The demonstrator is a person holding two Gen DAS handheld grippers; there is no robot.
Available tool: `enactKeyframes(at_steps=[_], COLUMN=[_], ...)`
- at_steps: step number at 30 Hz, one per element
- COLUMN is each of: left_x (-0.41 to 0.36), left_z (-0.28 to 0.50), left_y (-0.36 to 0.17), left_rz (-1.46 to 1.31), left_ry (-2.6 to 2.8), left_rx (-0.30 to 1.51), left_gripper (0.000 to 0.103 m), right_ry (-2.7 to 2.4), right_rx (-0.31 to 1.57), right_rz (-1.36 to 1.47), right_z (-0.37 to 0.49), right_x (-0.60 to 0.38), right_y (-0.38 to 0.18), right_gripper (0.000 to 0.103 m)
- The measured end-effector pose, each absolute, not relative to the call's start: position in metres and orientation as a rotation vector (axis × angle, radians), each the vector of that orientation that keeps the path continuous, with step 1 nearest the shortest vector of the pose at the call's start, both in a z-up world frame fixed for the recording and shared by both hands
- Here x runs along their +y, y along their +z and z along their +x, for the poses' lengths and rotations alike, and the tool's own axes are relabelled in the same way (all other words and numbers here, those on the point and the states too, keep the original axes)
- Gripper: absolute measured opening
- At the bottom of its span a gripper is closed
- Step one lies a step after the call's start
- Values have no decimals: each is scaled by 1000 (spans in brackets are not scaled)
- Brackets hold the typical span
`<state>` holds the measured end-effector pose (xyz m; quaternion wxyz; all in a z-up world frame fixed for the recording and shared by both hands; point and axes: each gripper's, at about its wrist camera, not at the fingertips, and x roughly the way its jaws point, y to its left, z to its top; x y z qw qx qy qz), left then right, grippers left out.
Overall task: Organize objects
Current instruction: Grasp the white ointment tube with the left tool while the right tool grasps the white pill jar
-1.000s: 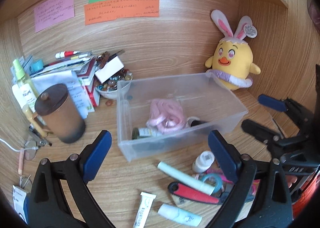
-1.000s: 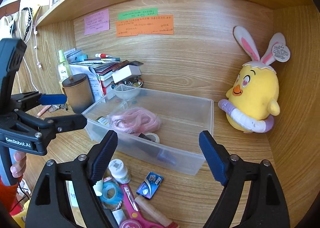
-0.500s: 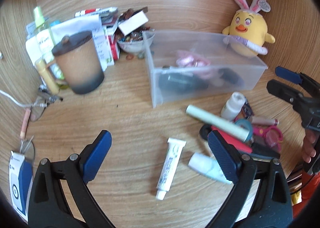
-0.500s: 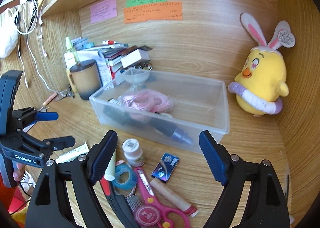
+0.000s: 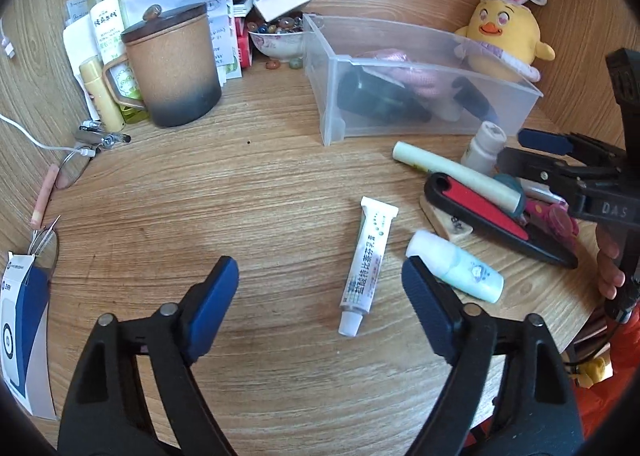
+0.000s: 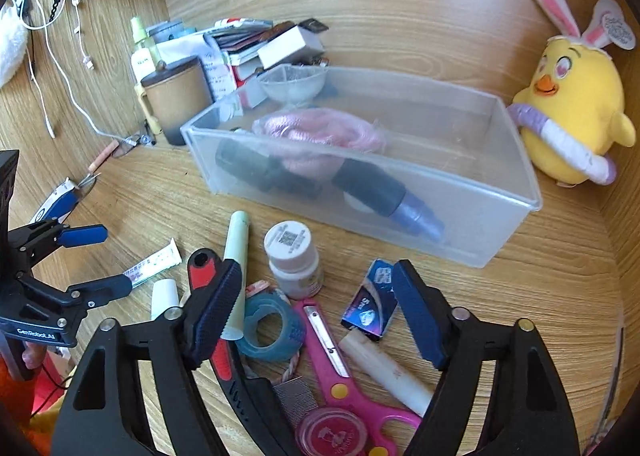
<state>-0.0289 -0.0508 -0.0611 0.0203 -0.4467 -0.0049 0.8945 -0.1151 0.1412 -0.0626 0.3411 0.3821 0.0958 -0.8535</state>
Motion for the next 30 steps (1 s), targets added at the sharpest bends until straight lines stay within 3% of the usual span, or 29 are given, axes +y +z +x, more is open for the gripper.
enactKeyframes(at_steps=[2,8,14,17,30], left_x=[-49,-45,-38,-39,-45], left_z=[-28,-31,-33,-35,-41], left_y=[-63,-71,-70,-70,-43], left_rz=[-1380,-1385,-1344,-1343,-1254], left_ry=[2770,2745,2746,2760,2830], left_rx=[12,37,69,74,1], left_gripper=[77,58,30,15,15], right_ry=[-2191,-2153,-2136,-2134,-2178], right_rx=[271,327,337,350,305], right_rz=[1017,1065,1081,1074,976], right_z=[-117,-124,-128,-128,-120], right_x=[135,121,114,111,122], right_y=[-66,-76,-82,-82,-62], right_gripper=[58,43,29,28,27])
